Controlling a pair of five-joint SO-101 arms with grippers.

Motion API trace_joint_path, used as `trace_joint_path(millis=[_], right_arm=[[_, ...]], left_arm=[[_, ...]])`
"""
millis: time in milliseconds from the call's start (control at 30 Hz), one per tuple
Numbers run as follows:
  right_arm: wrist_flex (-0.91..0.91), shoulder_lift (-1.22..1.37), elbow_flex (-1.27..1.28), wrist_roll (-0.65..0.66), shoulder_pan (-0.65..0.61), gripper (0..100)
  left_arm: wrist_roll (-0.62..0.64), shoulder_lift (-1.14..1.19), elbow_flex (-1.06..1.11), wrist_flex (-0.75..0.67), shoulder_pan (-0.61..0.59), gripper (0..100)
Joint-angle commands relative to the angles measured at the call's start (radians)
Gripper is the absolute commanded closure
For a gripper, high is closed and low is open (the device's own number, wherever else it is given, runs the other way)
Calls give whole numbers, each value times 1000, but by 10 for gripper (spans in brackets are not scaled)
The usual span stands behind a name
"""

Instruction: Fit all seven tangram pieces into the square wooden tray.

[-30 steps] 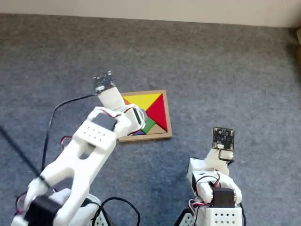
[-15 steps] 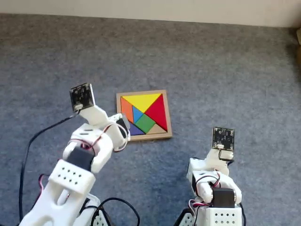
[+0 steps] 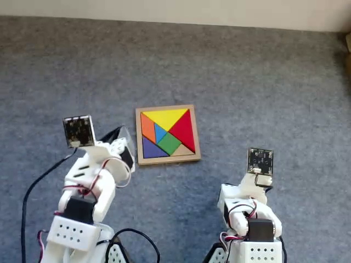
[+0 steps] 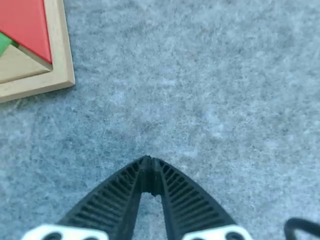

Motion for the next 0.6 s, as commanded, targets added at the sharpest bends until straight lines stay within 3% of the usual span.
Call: trace_joint_path(millis=[0, 200, 567], right_arm=[[7, -13, 143, -9, 7, 987], [7, -13, 143, -9, 7, 987], [7, -13, 143, -11, 7, 987]], left_arm=[[-84, -116, 68, -18, -42, 994], [-226, -335, 242, -12, -47, 994], [-348, -364, 236, 267, -47, 994]])
